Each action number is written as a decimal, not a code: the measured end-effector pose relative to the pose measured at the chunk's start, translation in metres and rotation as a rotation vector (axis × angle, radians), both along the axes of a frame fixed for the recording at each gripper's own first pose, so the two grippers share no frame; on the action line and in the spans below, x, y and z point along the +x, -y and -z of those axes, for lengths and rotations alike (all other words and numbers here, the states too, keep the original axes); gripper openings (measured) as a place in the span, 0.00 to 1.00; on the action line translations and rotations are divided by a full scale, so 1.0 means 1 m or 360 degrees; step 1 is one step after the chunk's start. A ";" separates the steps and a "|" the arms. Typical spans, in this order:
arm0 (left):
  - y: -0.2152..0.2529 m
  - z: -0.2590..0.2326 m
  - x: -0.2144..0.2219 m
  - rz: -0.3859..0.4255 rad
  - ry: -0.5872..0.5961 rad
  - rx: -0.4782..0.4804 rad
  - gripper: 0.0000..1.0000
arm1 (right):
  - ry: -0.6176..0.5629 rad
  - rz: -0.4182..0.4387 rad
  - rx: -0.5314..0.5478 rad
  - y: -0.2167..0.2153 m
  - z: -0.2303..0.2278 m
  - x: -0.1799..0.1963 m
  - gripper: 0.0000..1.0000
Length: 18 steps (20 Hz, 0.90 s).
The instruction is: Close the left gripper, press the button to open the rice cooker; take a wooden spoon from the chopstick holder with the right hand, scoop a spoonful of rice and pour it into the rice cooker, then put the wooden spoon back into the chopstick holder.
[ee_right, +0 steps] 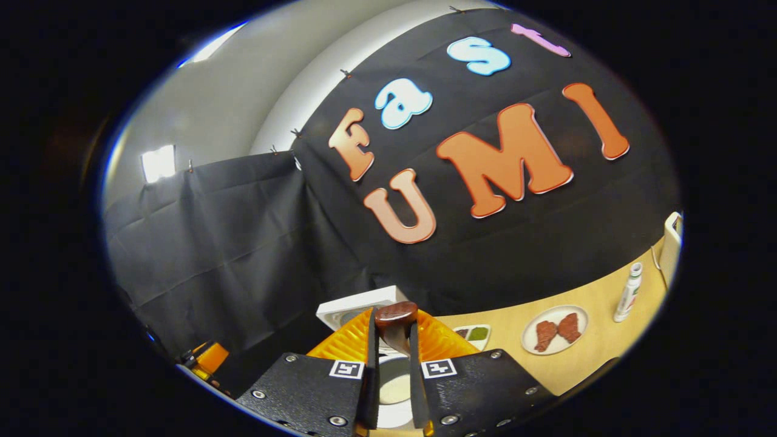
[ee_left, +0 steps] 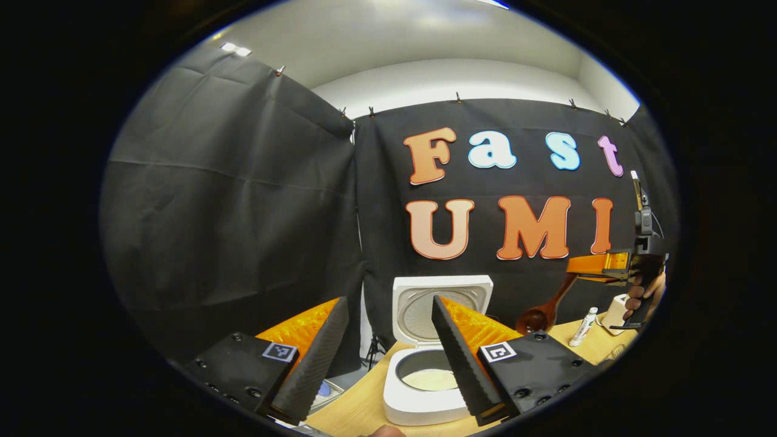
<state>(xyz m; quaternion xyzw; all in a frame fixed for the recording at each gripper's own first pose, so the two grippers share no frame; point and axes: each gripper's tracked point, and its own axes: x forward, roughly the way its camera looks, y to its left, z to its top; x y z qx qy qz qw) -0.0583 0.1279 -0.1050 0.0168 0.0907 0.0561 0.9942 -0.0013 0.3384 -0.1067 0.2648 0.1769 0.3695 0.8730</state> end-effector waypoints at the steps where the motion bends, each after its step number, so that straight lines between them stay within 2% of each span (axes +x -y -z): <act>1: 0.009 0.000 0.003 0.0027 0.0001 -0.0001 0.94 | -0.0013 0.0054 -0.0022 0.020 0.005 0.003 0.20; 11: 0.087 0.001 0.016 0.0219 -0.0022 -0.0020 0.94 | -0.0222 0.0538 -0.0323 0.207 0.095 0.011 0.20; 16: 0.122 0.006 0.017 0.0276 -0.0051 -0.0025 0.94 | -0.0366 0.0709 -0.0524 0.301 0.150 0.006 0.20; 17: 0.128 0.006 0.016 0.0279 -0.0057 -0.0025 0.94 | -0.0401 0.0732 -0.0538 0.315 0.159 0.004 0.25; 18: 0.132 0.006 0.016 0.0280 -0.0058 -0.0025 0.94 | -0.0435 0.0749 -0.0551 0.327 0.168 0.003 0.20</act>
